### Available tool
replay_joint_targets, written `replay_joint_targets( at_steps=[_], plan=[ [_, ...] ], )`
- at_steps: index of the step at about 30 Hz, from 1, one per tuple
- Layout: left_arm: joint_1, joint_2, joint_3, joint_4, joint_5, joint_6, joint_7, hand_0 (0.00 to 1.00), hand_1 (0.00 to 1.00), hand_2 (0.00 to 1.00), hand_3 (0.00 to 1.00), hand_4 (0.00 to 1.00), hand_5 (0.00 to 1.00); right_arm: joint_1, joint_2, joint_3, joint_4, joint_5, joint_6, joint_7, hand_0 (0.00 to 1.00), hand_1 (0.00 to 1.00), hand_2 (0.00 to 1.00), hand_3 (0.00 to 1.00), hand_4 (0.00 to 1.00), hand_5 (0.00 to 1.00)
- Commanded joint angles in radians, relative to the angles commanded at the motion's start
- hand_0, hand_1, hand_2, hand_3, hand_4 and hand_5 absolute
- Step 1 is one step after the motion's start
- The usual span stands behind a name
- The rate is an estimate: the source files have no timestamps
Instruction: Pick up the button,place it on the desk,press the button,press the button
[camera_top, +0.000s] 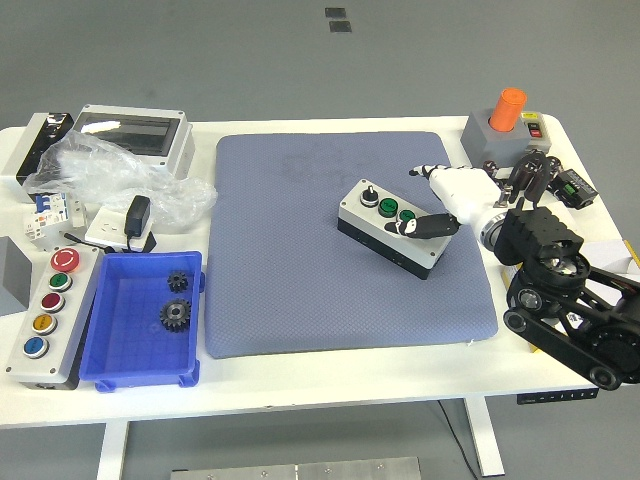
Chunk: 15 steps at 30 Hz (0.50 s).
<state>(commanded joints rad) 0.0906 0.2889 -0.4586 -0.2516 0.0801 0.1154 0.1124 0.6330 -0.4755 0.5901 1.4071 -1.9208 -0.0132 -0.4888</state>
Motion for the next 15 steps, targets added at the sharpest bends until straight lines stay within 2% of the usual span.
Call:
replay_joint_targets(
  at_steps=[7, 15],
  plan=[
    [-0.003, -0.003, 0.004, 0.000, -0.004, 0.001, -0.006, 0.695, 0.733, 0.697, 0.789, 0.782, 0.300, 0.021, 0.019, -0.022, -0.015, 0.012, 0.007, -0.002, 0.839, 0.809, 0.869, 0.908, 0.998, 0.778],
    [-0.008, -0.004, 0.007, 0.000, -0.003, 0.008, -0.014, 0.695, 0.734, 0.696, 0.787, 0.784, 0.300, 0.061, 0.054, -0.083, -0.089, 0.041, 0.010, -0.004, 0.836, 0.809, 0.867, 0.920, 0.998, 0.799]
  ],
)
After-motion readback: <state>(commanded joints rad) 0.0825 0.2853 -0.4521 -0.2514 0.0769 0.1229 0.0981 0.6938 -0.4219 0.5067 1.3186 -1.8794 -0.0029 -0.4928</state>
